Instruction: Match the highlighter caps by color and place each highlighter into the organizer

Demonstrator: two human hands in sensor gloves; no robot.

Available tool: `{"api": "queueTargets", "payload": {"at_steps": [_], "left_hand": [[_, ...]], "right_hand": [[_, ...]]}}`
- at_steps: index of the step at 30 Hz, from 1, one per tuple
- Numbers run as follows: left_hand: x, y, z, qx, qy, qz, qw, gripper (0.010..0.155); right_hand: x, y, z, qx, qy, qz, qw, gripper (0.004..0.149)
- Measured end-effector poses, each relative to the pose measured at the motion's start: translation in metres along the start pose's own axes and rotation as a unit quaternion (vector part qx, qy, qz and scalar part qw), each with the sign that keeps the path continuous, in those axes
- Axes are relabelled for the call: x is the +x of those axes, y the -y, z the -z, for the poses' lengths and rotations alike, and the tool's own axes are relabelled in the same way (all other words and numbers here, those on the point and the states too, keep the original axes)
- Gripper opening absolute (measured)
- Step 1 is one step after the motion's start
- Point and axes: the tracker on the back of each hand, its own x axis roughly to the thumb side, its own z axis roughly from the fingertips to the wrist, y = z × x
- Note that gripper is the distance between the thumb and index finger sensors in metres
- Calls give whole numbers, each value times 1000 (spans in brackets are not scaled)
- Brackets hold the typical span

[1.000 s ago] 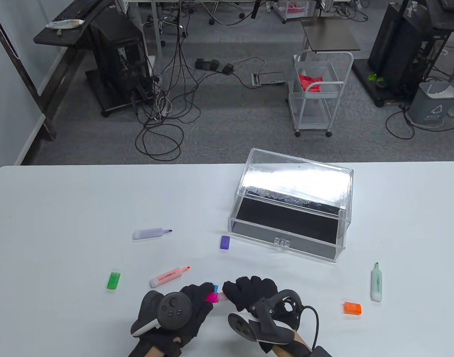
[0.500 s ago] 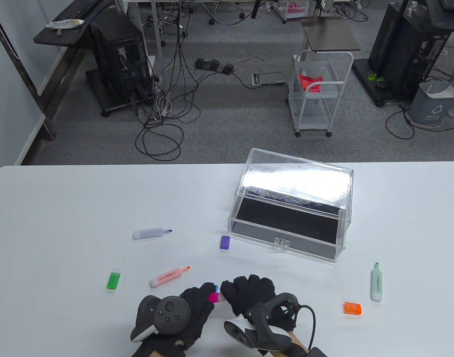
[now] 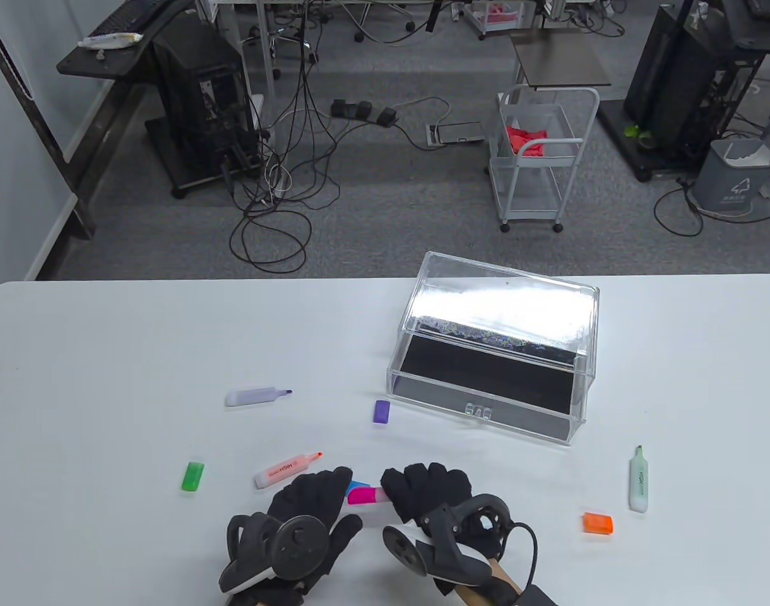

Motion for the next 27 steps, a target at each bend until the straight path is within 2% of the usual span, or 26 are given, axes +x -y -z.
{"api": "queueTargets", "payload": {"at_steps": [5, 9, 13, 20, 23, 27], "left_hand": [[-29, -3, -4, -7, -62, 75, 995, 77], [-48, -6, -9, -17, -99, 79, 992, 78], [-62, -9, -12, -22, -129, 81, 988, 79], [-71, -10, -16, -27, -155, 81, 984, 80], [-72, -11, -17, -26, -157, 80, 984, 80], [-73, -11, -16, -30, -160, 79, 984, 80]], "right_hand": [[-28, -3, 6, 20, -58, 40, 997, 50], [-56, 3, 20, 20, -98, 52, 994, 50], [-95, 6, 44, 18, -155, 44, 987, 50], [-164, -17, 84, 91, -265, 36, 959, 52], [-178, -30, 91, 123, -278, 40, 952, 53], [-185, -40, 97, 136, -284, 49, 948, 55]]}}
